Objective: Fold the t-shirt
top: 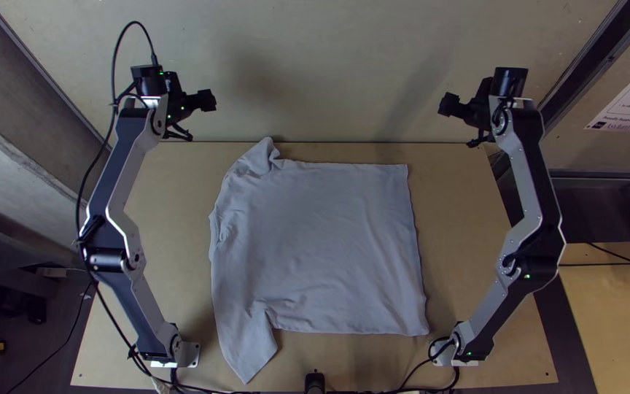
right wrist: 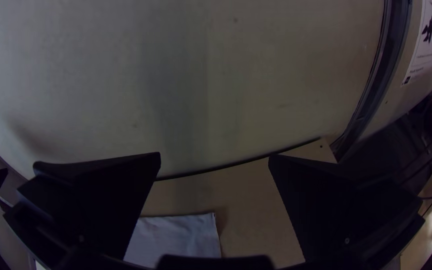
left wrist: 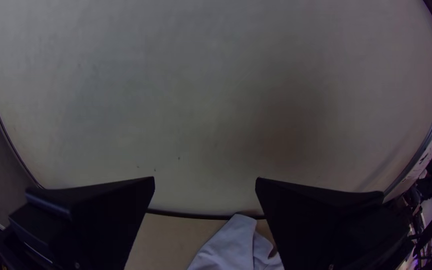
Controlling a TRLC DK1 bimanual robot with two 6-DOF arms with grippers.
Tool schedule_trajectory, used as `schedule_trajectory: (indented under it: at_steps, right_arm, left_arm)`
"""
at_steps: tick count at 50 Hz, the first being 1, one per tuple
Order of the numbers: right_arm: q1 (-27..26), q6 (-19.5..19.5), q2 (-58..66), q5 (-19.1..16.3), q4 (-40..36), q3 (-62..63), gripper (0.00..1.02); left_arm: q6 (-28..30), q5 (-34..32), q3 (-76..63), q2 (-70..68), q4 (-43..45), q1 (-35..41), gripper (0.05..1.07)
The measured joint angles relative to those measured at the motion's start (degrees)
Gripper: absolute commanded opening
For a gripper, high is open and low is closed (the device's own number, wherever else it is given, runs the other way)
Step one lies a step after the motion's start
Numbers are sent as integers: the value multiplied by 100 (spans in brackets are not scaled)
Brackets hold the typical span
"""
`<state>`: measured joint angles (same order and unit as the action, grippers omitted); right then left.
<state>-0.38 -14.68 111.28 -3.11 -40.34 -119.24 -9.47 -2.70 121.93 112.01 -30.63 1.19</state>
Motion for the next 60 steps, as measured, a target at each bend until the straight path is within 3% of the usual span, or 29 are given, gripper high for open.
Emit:
schedule_trajectory:
  at_steps: [12,17,34,38,60]
  right_arm:
    - [68,-195,389,2,-96,-168,99]
    - [136,-271,474,0,-138,-195,99]
    - [299,-509,935,0,-588,-479,99]
    - [343,-527,1029,0,-638,-511,99]
    - [564,-573,1215,0,-837,-544,99]
  left_arm:
    - [-66,-4,476,848,-619,105,101]
    - [-61,-4,483,1147,-730,168,96]
    - [-33,-4,485,1917,-901,219,95]
    - [2,-4,487,2061,-949,219,89]
    - [96,66,494,2409,-1005,365,89]
